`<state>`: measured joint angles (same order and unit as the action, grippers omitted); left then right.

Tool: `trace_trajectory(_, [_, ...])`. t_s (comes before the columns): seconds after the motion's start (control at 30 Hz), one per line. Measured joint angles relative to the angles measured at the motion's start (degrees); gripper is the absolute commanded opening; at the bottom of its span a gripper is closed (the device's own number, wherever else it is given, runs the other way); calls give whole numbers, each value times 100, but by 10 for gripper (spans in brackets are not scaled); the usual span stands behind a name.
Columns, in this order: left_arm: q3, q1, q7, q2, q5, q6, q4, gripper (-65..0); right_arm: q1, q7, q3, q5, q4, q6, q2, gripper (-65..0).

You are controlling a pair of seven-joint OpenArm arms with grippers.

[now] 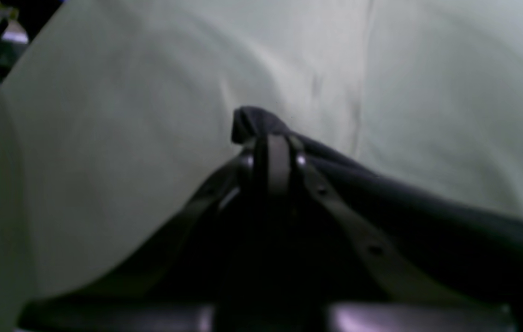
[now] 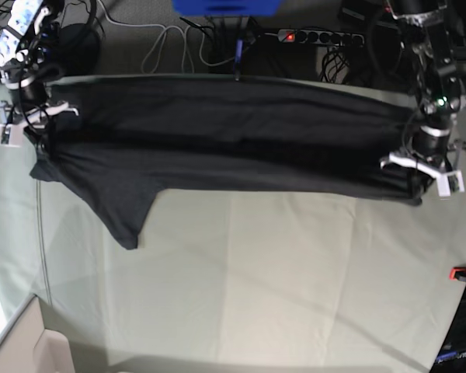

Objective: Layout the t-shirt on the table in an organized manner, then fold the t-shirt properly
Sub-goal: 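Fold the grasped middle over toward the held edge with both grippers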

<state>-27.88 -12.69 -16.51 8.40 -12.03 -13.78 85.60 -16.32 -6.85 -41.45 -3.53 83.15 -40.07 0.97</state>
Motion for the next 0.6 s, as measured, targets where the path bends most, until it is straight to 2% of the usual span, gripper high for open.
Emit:
trace_trajectory(0.3, [-44,-590,0,-2,-4,-15,0,-648,-374,22,28,-20,-31,2,-2,-650])
trace_trajectory(0.43, [-341,-599,9,17,-11,-17,-37,-648,-588,61,37,-37,-26,2,-2,-650])
trace_trajectory(0.6, [-317,-588,-24,-15,-2,-17,-363,-648,-675,24,42,-35,-28,4,-37,-650])
